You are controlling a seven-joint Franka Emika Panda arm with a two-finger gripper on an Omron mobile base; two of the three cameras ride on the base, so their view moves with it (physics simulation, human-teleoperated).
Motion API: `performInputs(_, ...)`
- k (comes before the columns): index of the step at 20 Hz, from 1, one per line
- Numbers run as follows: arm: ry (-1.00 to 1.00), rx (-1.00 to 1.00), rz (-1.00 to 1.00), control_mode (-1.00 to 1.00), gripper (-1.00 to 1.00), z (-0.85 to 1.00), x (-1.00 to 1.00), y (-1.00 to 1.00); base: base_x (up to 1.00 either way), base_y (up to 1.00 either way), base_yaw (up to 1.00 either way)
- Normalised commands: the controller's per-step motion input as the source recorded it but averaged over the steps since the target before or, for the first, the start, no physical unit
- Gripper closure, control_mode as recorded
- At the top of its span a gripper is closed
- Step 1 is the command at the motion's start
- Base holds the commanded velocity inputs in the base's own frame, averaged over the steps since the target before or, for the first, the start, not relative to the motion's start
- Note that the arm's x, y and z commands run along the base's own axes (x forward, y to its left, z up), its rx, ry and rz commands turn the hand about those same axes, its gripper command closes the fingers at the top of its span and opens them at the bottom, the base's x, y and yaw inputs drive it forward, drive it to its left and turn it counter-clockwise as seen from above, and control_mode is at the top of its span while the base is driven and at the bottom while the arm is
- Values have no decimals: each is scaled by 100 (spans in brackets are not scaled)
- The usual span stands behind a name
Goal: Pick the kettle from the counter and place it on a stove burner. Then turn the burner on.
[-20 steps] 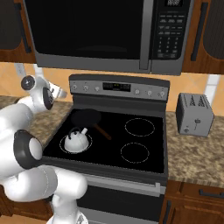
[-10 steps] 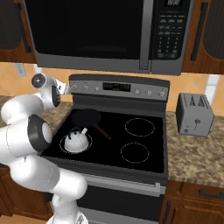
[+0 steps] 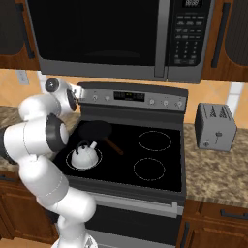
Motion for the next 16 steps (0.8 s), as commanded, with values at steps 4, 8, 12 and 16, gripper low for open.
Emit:
performInputs(4,0,-16,0,-100,-100,-27,26,16,0,0,0)
performInputs(8,0,-9,0,-100,-100,-42,9,31,0,0,0)
performInputs(12,0,0,0,-100,-100,-13,23,18,0,0,0)
performInputs(16,0,-3,0,-100,-100,-5,34,13,0,0,0)
